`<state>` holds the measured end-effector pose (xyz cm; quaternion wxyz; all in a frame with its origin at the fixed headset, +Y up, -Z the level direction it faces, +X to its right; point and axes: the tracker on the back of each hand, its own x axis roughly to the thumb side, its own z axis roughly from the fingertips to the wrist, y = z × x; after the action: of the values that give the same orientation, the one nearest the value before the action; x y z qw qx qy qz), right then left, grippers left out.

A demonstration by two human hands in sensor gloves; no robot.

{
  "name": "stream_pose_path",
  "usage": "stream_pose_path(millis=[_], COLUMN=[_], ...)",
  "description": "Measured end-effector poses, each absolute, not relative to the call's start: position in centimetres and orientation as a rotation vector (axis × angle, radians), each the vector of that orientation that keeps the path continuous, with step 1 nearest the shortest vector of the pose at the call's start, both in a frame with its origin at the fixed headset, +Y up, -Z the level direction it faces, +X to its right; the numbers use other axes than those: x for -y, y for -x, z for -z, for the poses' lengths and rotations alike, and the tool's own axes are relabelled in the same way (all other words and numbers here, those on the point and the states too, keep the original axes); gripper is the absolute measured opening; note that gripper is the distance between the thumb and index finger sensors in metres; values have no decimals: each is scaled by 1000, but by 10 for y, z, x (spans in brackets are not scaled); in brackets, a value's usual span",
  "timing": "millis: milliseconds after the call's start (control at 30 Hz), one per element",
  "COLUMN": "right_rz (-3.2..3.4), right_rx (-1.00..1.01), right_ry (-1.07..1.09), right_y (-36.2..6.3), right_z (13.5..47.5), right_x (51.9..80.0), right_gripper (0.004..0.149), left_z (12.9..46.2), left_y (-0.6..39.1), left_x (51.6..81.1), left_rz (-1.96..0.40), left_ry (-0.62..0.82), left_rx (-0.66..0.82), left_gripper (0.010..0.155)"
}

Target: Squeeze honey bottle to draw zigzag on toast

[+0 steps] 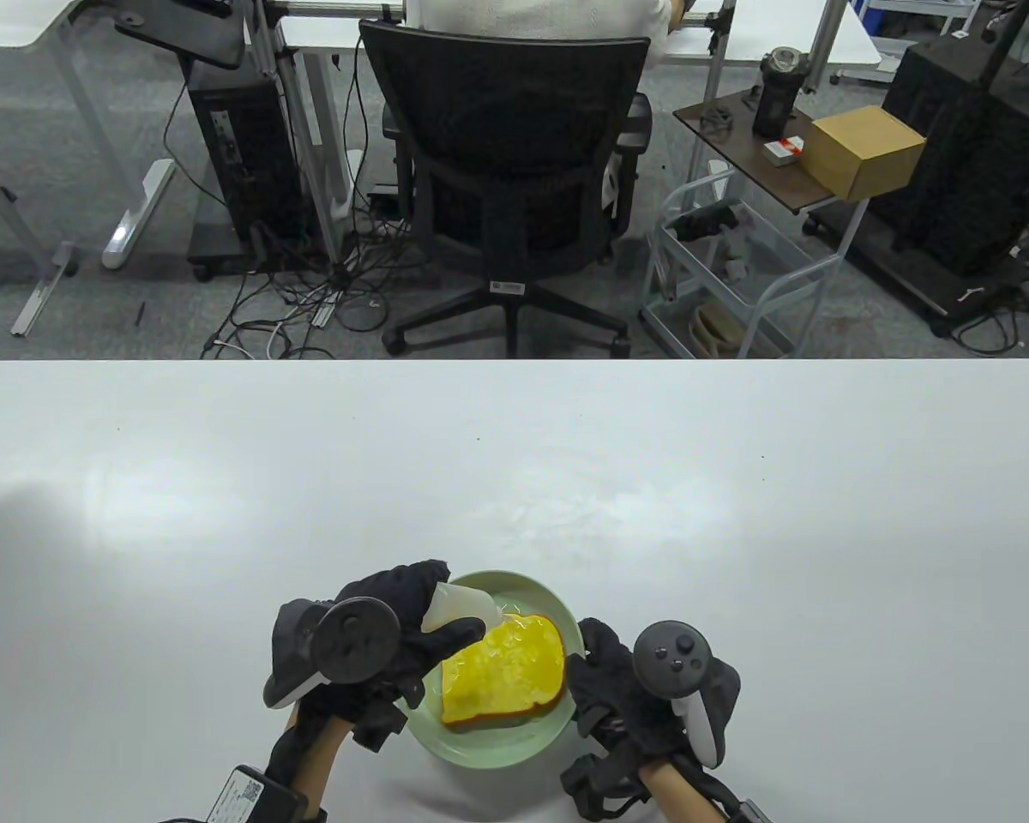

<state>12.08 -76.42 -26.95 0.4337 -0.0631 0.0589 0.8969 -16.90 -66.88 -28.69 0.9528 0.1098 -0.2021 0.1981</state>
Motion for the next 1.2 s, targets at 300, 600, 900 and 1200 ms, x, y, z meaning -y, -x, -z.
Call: stream_pose_path(millis=[300, 600, 900, 1200], right_rz=[-2164, -2159, -2205, -2161], right_rx=[-139, -160, -111, -97], right_ry=[187, 132, 101, 87], right_y=[-122, -112, -114, -110], right_z=[268, 276, 262, 254], right_x=[764, 758, 760, 757], right_gripper=[56, 56, 56, 56], left_z=[285, 287, 287, 285], left_y=[165, 169, 162, 154], left_x=[671, 672, 677, 677], left_rz=[-390, -391, -376, -357], left_ry=[-248, -255, -234, -226], left_rx=[392, 355, 375, 402], left_gripper=[85, 84, 83, 82])
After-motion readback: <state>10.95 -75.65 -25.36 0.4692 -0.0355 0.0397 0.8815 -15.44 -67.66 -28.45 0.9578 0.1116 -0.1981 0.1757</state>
